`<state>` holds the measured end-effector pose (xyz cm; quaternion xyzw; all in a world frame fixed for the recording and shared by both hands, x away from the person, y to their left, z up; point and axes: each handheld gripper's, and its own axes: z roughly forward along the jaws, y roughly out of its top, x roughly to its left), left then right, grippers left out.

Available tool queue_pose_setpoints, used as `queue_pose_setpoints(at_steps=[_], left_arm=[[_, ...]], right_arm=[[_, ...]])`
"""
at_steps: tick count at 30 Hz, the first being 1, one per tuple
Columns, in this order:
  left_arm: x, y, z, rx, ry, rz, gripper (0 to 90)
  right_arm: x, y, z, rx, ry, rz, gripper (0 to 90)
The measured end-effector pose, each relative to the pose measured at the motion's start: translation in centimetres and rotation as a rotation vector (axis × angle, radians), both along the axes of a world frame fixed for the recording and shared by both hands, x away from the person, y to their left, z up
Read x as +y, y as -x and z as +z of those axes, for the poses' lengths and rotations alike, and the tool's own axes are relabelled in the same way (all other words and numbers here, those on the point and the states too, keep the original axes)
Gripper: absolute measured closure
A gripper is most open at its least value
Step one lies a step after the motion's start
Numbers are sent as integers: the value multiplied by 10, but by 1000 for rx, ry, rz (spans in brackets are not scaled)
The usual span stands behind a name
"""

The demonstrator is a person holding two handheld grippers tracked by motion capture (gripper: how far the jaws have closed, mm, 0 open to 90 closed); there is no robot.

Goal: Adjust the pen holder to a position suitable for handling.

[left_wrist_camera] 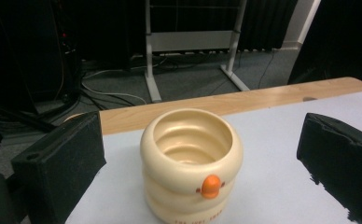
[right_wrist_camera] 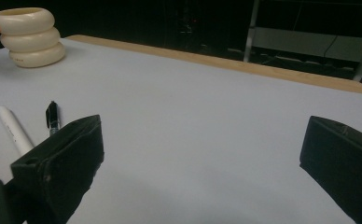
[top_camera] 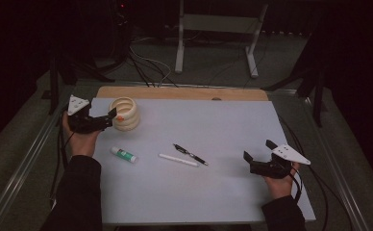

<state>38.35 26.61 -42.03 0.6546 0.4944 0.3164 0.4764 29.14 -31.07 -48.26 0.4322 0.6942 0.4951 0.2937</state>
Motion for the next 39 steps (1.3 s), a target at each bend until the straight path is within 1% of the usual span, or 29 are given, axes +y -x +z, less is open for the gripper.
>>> queue_pose_setpoints(at_steps=[2,6,9,12,13,16,19,21,24,26,28,30,33,35,36,37,38,39], left_arm=[[-1,-2,0,1,-3,7,15],[-4,-8,3,4,10,29,16],[-5,-10,3,0,11,35,29],[-7,-15,3,11,-15,48,30],[-7,-15,3,11,-15,48,30],[-9,-21,4,23,-43,52,30],[-9,-23,5,26,-48,58,32],[-8,-26,5,35,-53,65,34],[-6,-32,3,61,-39,76,46],[-5,-33,3,65,-33,78,50],[-5,-36,1,77,-45,92,57],[-4,-40,-1,95,-38,103,61],[-3,-42,-3,105,-35,106,63],[-4,-45,-5,125,-49,112,64],[-4,-47,-7,142,-56,118,67],[-4,-47,-7,142,-56,118,72],[-4,-49,-10,159,-61,124,74],[-4,-50,-11,168,-60,127,76]], right_arm=[[0,0,0,-1,1,-1,0],[-1,0,0,-1,-6,-7,0],[-1,0,0,0,-6,-7,0],[-1,0,0,-1,-6,-8,0],[-1,0,0,-2,-6,-8,0],[-1,0,0,-1,-5,-9,0],[-1,0,0,-1,-6,-9,0],[-1,0,0,-1,-6,-8,0],[0,-1,0,0,-8,-7,0],[0,-1,0,1,-9,-6,0],[0,-1,0,1,-9,-7,0],[0,-1,0,0,-9,-6,0],[-1,-1,0,1,-10,-6,0],[-1,-1,0,1,-10,-6,0],[-1,-1,0,1,-11,-6,0],[-1,-1,0,1,-11,-7,0],[-1,-1,0,2,-11,-7,0],[-1,-1,0,3,-12,-7,0]])
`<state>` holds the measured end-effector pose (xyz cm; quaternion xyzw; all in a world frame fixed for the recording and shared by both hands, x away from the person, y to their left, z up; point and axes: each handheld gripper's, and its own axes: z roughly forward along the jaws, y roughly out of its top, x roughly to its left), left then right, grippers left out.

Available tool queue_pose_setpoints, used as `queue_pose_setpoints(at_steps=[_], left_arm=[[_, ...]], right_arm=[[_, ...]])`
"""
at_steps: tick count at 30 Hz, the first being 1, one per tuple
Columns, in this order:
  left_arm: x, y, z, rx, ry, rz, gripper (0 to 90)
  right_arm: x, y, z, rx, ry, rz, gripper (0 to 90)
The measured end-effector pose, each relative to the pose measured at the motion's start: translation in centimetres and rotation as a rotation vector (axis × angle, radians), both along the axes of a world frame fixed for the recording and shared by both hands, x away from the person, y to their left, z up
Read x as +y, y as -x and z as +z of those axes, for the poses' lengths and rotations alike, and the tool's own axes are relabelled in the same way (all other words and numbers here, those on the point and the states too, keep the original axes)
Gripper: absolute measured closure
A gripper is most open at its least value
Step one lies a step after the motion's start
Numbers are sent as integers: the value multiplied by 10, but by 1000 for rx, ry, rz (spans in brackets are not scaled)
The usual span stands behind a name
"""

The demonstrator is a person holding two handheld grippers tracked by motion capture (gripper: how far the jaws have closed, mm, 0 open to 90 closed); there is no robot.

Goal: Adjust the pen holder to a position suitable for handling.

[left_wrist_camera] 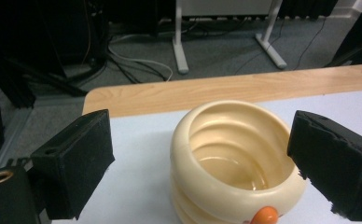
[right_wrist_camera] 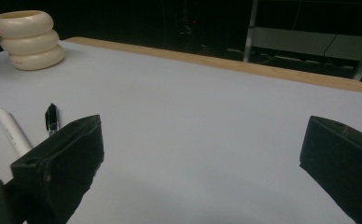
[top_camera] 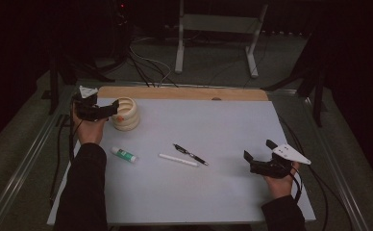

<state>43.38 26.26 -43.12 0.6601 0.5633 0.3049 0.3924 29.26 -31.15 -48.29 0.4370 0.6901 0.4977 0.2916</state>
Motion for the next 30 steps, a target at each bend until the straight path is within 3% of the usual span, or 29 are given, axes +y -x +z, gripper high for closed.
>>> queue_pose_setpoints(at_steps=[9,15,17,24,26,30], left_arm=[[-4,-5,-9,41,-12,16,173],[-8,-11,-17,96,-3,34,357],[-7,-12,-21,113,23,41,427],[-7,-14,-27,150,34,38,525],[-9,-14,-30,170,10,48,551],[-6,-11,-38,186,23,65,650]], right_arm=[[0,0,0,1,0,-3,0],[-1,0,0,-2,0,-2,0],[-1,0,0,-1,-2,-5,0],[-1,0,0,-3,0,-4,0],[-1,0,0,-1,-1,-4,0],[-1,0,1,-3,-4,-7,0]])
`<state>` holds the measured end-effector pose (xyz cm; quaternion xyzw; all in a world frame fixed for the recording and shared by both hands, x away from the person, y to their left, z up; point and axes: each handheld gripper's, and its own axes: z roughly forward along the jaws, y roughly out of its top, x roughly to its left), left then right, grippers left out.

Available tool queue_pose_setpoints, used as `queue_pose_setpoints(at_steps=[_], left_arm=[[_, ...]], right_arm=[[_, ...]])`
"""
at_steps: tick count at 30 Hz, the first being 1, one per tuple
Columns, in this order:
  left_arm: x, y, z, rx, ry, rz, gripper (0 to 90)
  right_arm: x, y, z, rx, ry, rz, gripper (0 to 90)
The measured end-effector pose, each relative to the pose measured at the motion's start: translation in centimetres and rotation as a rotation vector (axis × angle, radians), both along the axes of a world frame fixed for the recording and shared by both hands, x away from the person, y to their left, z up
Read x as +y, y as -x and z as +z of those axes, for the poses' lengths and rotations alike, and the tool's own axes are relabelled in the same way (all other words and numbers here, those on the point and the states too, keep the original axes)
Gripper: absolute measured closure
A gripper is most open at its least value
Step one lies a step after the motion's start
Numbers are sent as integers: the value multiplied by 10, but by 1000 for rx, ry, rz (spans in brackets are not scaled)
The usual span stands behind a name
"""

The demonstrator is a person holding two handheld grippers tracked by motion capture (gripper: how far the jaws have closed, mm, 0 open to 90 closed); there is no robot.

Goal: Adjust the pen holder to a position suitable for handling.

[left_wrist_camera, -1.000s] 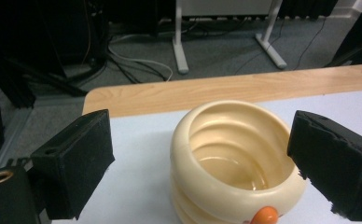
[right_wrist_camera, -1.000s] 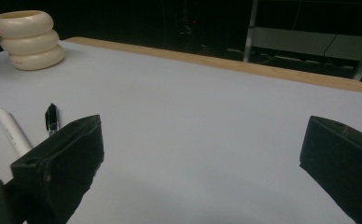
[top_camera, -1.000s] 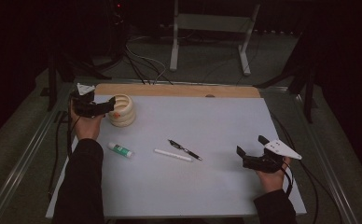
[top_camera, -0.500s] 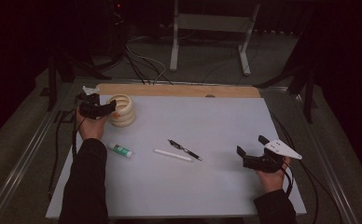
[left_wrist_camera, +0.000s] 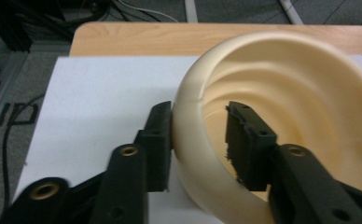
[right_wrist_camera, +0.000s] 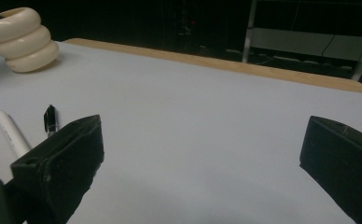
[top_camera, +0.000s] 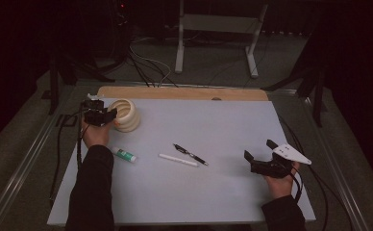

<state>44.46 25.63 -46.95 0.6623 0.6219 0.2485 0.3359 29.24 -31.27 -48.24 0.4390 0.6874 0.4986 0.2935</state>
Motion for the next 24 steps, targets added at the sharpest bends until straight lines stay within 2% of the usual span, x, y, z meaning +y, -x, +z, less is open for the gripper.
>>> queue_pose_setpoints(at_steps=[5,9,11,12,24], left_arm=[[1,4,-2,-8,-8,24,774],[-2,5,-1,-32,-10,9,779],[-5,6,-1,-47,-9,-10,780],[-7,6,0,-55,8,-30,780],[-25,16,10,-60,48,-138,781]], right_arm=[[0,-1,0,5,2,-2,0],[0,0,0,2,3,0,0],[0,0,0,3,0,-4,0],[-1,-1,0,3,0,-4,0],[-1,0,0,3,-7,-10,0]])
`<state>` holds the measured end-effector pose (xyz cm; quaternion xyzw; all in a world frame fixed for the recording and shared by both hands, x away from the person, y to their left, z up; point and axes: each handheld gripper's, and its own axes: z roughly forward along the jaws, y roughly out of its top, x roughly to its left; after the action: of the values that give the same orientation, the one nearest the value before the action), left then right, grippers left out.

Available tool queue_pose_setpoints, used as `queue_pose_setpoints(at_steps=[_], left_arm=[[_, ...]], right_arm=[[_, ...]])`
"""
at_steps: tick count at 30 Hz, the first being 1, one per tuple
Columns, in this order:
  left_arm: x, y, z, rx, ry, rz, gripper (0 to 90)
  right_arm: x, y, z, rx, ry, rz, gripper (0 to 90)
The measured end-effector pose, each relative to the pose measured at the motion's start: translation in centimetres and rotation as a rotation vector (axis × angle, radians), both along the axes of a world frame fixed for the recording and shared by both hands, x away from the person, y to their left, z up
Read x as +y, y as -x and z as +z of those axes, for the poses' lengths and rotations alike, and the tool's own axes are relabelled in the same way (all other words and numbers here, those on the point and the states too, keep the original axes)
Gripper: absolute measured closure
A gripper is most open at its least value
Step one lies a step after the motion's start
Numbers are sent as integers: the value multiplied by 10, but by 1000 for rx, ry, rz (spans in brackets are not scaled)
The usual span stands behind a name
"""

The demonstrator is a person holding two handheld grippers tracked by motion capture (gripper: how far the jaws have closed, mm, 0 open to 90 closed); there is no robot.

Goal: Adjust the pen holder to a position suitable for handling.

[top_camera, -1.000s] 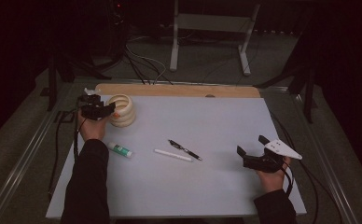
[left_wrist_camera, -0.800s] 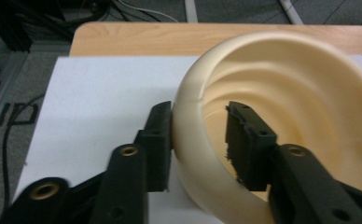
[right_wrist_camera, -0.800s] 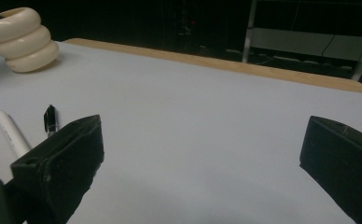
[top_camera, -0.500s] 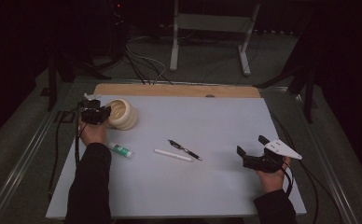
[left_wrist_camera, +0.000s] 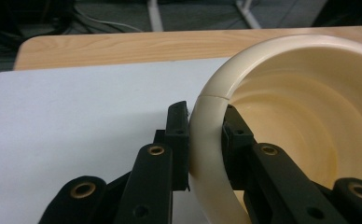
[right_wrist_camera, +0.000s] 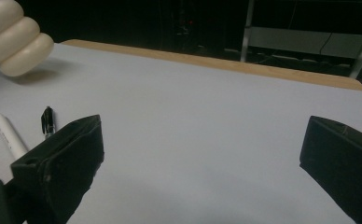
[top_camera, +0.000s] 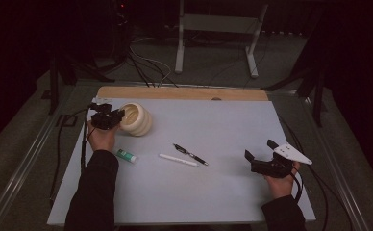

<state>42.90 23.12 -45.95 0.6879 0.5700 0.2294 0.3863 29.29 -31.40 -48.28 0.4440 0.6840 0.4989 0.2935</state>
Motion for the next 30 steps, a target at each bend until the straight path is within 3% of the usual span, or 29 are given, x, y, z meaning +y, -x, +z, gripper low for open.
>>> queue_pose_setpoints(at_steps=[9,30], left_arm=[[-18,7,13,14,-15,-104,780],[-51,19,17,52,-72,-202,779]], right_arm=[[0,0,0,2,-1,1,0],[-1,0,0,6,-8,-5,0]])
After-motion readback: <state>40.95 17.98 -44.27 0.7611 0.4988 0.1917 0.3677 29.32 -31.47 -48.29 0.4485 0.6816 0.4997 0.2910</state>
